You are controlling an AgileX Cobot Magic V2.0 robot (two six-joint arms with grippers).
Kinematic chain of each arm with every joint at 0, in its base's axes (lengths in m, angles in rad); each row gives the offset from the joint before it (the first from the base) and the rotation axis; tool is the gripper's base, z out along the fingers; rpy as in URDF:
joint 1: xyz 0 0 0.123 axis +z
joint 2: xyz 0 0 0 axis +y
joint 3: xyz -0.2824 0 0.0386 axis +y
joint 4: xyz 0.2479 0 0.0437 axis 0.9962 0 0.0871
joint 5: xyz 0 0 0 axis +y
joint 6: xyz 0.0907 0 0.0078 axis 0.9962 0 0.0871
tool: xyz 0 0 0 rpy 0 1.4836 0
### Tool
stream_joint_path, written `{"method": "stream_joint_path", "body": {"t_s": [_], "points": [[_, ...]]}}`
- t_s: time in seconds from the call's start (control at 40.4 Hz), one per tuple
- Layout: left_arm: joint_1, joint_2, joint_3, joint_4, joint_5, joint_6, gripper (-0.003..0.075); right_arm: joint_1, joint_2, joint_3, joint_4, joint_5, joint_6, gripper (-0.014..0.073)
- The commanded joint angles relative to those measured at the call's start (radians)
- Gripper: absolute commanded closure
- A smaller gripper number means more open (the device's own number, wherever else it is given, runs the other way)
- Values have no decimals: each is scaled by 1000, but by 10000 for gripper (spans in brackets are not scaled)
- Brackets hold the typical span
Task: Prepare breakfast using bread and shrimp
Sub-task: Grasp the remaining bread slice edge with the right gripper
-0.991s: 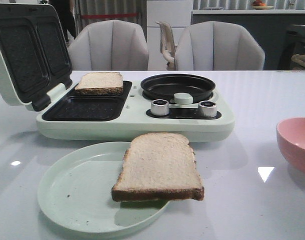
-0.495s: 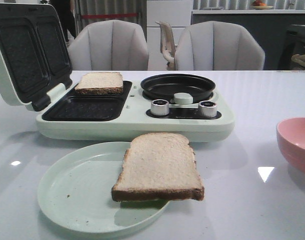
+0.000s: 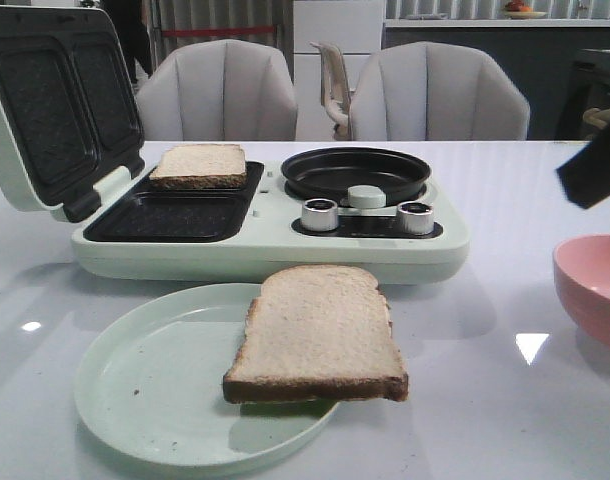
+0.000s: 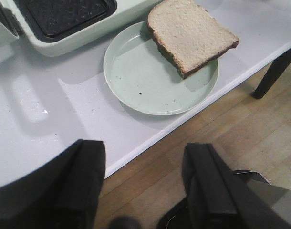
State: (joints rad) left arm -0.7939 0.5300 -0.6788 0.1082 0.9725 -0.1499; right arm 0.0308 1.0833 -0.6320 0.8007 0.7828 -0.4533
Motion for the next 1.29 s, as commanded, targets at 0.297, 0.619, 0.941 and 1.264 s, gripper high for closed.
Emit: {"method": "stream_joint_path", "body": {"t_s": [0.297,0.619,0.941,1.264], "points": [[-8,1,-25,1,-74,-1,295,227,356,-38,497,-185,-345,88],[-8,1,-25,1,-77,-1,295,234,596,-165,529,-184,-374,88],[-8,1,-25,1,-96,-1,295,233,670,-226,522,-130,-389,270],[-8,1,-25,1,-96,-1,295,232,617,-226,490,-137,-397,552]]}}
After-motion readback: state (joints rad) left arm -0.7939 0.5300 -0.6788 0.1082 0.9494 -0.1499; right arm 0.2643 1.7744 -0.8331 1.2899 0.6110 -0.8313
